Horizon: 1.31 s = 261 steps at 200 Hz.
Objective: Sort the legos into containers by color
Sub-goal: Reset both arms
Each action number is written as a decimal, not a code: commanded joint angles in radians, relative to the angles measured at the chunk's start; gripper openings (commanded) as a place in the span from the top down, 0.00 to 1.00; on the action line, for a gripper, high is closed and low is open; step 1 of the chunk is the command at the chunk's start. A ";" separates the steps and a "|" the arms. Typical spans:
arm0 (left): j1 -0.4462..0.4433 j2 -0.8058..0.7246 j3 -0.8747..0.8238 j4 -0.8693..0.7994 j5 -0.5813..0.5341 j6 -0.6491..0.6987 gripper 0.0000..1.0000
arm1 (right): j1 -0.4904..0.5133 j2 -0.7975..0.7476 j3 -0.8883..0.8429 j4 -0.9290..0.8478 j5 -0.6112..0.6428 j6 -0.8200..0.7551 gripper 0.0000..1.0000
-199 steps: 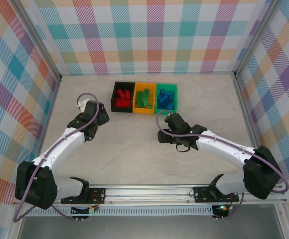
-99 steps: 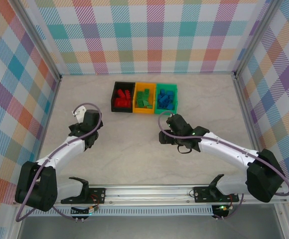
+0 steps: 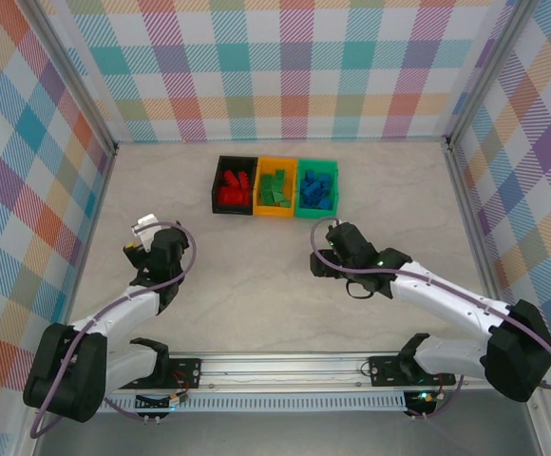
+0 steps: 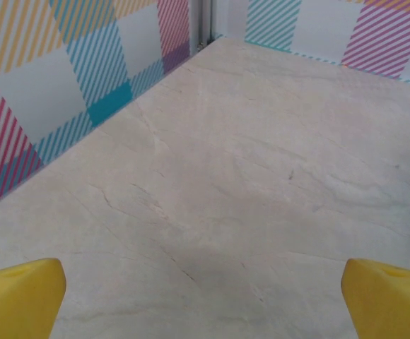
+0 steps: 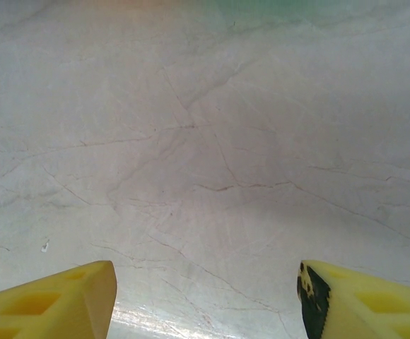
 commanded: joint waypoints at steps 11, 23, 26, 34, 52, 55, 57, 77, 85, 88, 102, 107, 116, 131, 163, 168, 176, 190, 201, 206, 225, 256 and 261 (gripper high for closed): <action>0.062 0.045 -0.065 0.241 -0.011 0.070 0.00 | 0.000 -0.099 -0.009 -0.022 0.112 -0.041 0.30; 0.078 0.080 -0.077 0.289 0.026 0.070 0.00 | -0.001 -0.139 -0.009 -0.041 0.160 -0.053 0.30; 0.083 0.093 -0.079 0.303 0.036 0.071 0.00 | -0.001 -0.145 -0.010 -0.043 0.167 -0.056 0.30; 0.089 0.128 -0.078 0.336 0.057 0.072 0.00 | -0.002 -0.167 -0.007 -0.054 0.192 -0.065 0.29; 0.095 0.188 -0.050 0.369 0.110 0.104 0.00 | -0.003 -0.214 -0.001 -0.075 0.238 -0.086 0.28; 0.096 0.194 -0.044 0.375 0.119 0.112 0.00 | -0.004 -0.221 0.000 -0.077 0.243 -0.089 0.28; 0.096 0.202 -0.042 0.377 0.127 0.117 0.00 | -0.004 -0.226 0.000 -0.079 0.250 -0.092 0.28; 0.096 0.286 -0.024 0.448 0.166 0.136 0.00 | -0.011 -0.263 -0.002 -0.092 0.295 -0.111 0.25; 0.095 0.336 -0.019 0.485 0.188 0.146 0.00 | -0.016 -0.271 -0.002 -0.096 0.309 -0.119 0.23; 0.096 0.352 -0.015 0.518 0.196 0.162 0.00 | -0.018 -0.272 -0.002 -0.098 0.313 -0.123 0.23; 0.096 0.359 0.037 0.413 0.293 0.186 0.00 | -0.032 -0.272 0.007 -0.116 0.323 -0.137 0.23; 0.096 0.379 0.045 0.429 0.311 0.200 0.00 | -0.036 -0.271 0.012 -0.125 0.327 -0.142 0.23; 0.095 0.396 0.067 0.400 0.368 0.215 0.00 | -0.042 -0.269 0.020 -0.137 0.337 -0.150 0.23; 0.104 0.410 0.079 0.396 0.431 0.230 0.00 | -0.048 -0.267 0.028 -0.145 0.356 -0.169 0.22; 0.116 0.441 0.035 0.482 0.493 0.237 0.00 | -0.056 -0.274 0.044 -0.136 0.368 -0.198 0.22; 0.119 0.450 0.047 0.478 0.501 0.237 0.00 | -0.057 -0.275 0.044 -0.133 0.368 -0.201 0.22; 0.130 0.452 0.042 0.496 0.521 0.234 0.00 | -0.058 -0.275 0.044 -0.129 0.369 -0.206 0.22; 0.131 0.452 0.044 0.489 0.524 0.233 0.00 | -0.066 -0.270 0.040 -0.120 0.378 -0.215 0.19; 0.133 0.448 0.046 0.480 0.524 0.231 0.00 | -0.077 -0.268 0.038 -0.113 0.386 -0.228 0.19; 0.131 0.450 0.045 0.484 0.523 0.232 0.00 | -0.082 -0.266 0.040 -0.110 0.390 -0.238 0.19; 0.131 0.451 0.045 0.485 0.524 0.232 0.00 | -0.106 -0.264 0.033 -0.075 0.450 -0.280 0.12; 0.131 0.451 0.045 0.485 0.523 0.233 0.00 | -0.218 -0.258 -0.016 0.056 0.522 -0.339 0.01; 0.131 0.451 0.045 0.485 0.523 0.232 0.00 | -0.245 -0.254 -0.026 0.073 0.522 -0.331 0.01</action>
